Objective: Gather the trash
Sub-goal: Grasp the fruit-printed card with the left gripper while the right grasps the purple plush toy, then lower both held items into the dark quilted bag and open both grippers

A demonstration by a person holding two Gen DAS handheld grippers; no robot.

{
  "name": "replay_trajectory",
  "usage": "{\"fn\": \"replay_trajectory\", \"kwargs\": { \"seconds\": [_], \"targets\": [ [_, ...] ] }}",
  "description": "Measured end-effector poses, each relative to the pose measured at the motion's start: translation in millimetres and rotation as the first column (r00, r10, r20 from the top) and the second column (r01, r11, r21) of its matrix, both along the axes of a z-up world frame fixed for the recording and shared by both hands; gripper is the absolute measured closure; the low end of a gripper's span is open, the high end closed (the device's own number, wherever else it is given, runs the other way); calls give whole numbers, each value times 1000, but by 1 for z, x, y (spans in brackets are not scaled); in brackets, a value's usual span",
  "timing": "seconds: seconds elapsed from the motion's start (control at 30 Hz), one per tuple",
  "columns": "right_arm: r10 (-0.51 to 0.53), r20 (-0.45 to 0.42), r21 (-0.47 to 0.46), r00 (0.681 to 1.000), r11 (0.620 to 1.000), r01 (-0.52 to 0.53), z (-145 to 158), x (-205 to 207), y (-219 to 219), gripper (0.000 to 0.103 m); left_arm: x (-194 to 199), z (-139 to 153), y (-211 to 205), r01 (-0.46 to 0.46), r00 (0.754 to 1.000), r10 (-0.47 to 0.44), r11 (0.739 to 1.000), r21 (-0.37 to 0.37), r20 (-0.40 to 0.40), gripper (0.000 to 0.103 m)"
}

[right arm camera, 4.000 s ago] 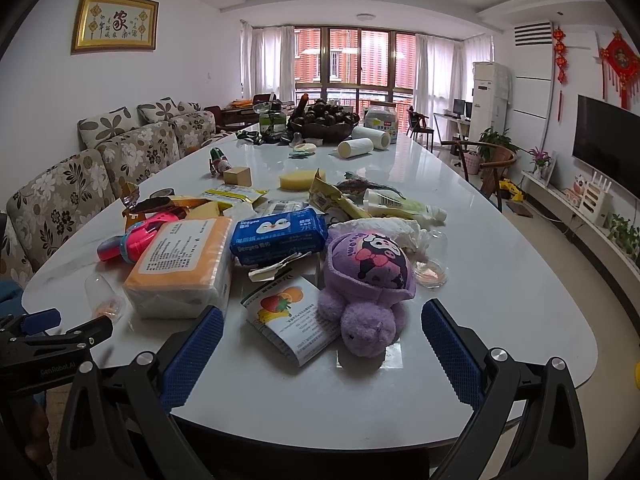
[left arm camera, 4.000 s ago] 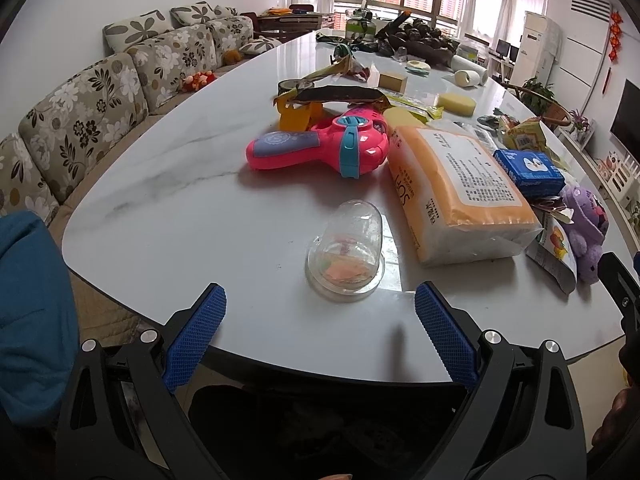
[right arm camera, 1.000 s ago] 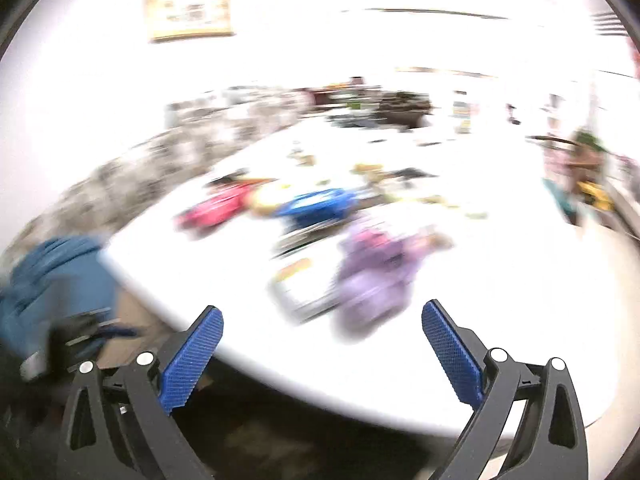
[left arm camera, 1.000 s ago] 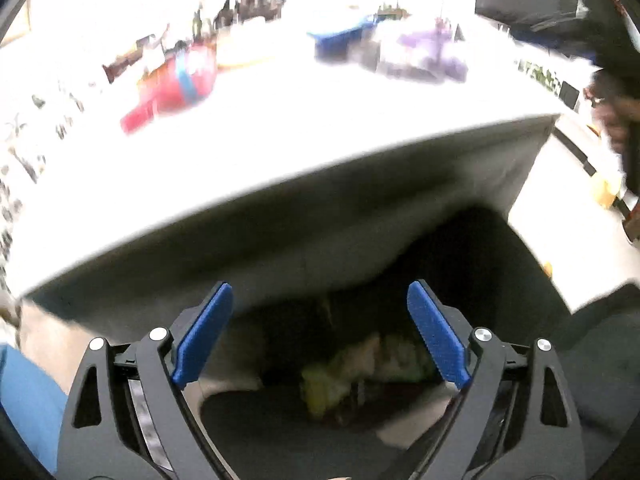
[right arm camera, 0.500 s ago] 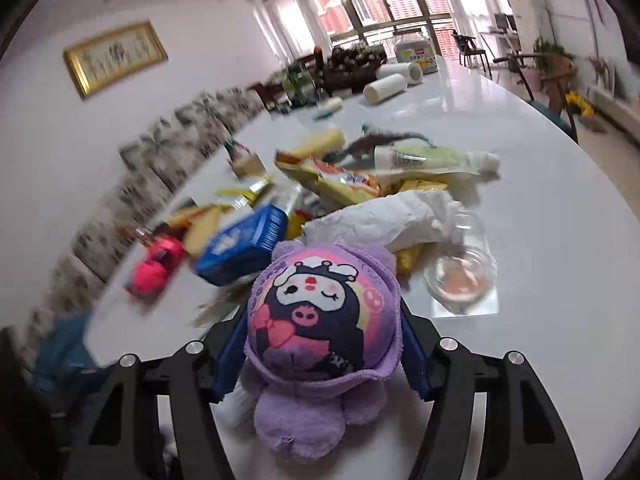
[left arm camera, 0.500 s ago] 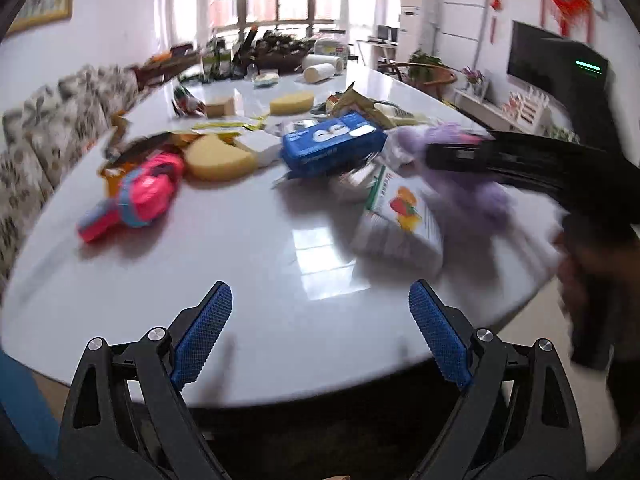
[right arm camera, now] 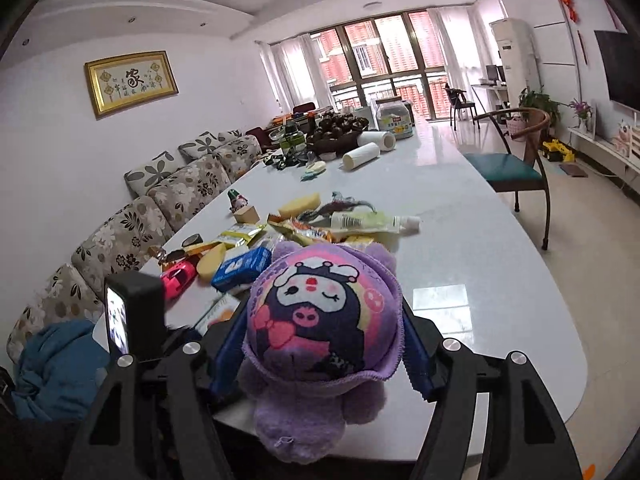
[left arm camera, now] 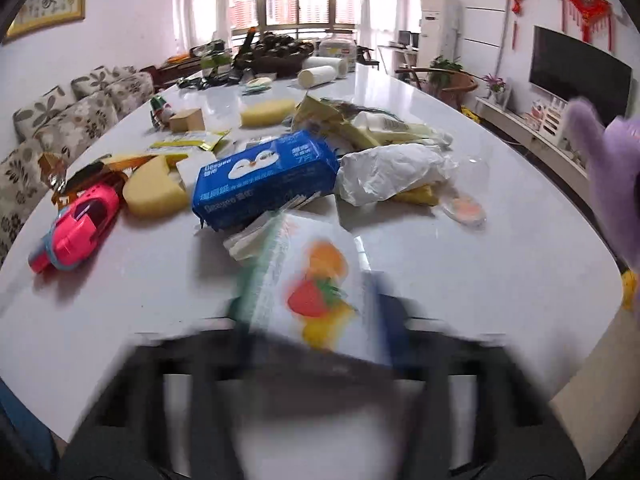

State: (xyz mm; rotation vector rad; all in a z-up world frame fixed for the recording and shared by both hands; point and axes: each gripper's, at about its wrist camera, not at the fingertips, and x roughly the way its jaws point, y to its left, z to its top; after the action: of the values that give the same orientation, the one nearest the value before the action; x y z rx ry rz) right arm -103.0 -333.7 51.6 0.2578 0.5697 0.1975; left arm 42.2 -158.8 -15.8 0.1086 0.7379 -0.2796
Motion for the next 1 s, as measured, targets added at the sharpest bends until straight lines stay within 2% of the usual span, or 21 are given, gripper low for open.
{"fn": "replay_trajectory", "kwargs": {
  "seconds": [0.03,0.1,0.17,0.3,0.37,0.47,0.5,0.6,0.67,0.73,0.83,0.93,1.0],
  "targets": [
    [8,-8,5,1000,1000,-8,-3,0,2,37,-1,0,4,14,1000,-14,1000,-13,-10,93],
    [22,-18,12,1000,1000,-22,-8,-1,6,37,-5,3,19,36,999,-38,997,-69,-27,95],
    [42,-25,14,999,999,-42,-12,-1,14,37,-15,12,37,44,999,-43,995,-94,8,95],
    [92,-22,12,996,996,-92,-13,-4,30,37,-53,48,74,100,987,-84,988,-115,137,95],
    [140,-15,7,990,990,-140,-10,-8,41,37,-74,63,97,125,982,-104,984,-126,161,95],
    [277,-19,21,961,961,-277,-9,-22,62,37,-101,72,126,148,981,-133,983,-107,139,95],
    [339,-40,20,940,941,-339,-11,-28,72,37,-111,69,134,148,983,-137,985,-85,122,95],
    [475,-118,6,872,878,-478,-26,-46,103,37,-131,44,155,134,990,-133,991,-26,44,95],
    [538,-186,3,823,837,-547,-43,-54,122,37,-140,17,168,120,992,-121,993,-22,-31,95],
    [575,-294,0,764,799,-602,-74,-58,143,37,-144,-13,179,102,989,-103,995,-19,-107,95],
    [575,-440,8,690,770,-637,-125,-49,165,36,-145,-68,187,102,969,-94,995,24,-226,94],
    [531,-600,42,598,767,-640,-195,-23,183,32,-132,-129,189,123,917,-97,992,43,-386,93],
    [487,-675,27,555,767,-641,-234,-8,191,29,-117,-177,187,123,851,-68,990,72,-521,93]
  ]
}}
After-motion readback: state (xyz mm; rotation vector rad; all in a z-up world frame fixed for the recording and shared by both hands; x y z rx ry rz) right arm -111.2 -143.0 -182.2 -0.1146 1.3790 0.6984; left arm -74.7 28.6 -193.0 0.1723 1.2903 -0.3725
